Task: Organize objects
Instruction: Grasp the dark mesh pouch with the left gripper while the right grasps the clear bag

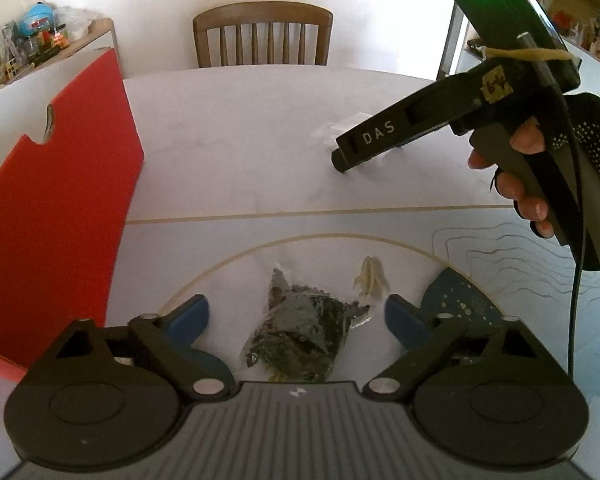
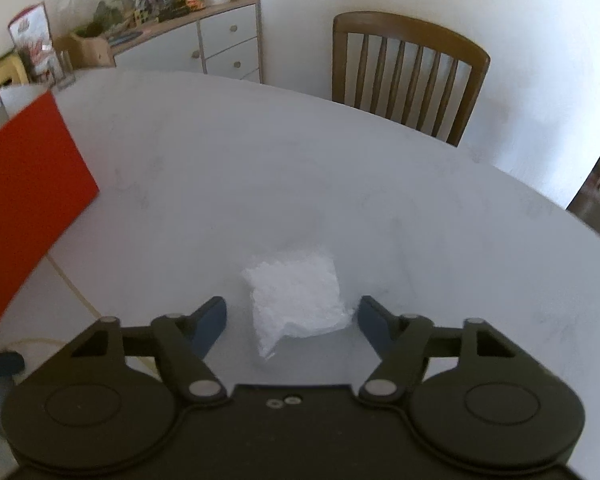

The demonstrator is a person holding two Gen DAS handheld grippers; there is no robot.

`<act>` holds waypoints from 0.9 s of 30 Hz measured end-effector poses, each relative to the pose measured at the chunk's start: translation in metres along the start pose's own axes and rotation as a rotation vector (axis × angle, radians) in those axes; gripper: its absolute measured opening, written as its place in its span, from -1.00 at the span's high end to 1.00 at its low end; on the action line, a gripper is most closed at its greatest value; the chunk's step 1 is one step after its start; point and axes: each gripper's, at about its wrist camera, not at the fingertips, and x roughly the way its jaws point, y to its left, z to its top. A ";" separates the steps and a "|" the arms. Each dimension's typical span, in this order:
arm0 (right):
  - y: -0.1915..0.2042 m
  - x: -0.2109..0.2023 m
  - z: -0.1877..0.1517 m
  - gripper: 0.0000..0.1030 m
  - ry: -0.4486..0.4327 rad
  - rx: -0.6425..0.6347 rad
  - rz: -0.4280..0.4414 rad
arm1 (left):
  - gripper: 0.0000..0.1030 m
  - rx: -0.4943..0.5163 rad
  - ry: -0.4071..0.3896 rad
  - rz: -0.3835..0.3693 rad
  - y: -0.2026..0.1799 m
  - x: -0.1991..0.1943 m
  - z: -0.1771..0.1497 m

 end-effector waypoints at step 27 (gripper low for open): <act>0.025 -0.084 -0.033 0.40 0.017 0.076 0.080 | 0.35 0.034 0.037 -0.042 -0.005 -0.028 -0.002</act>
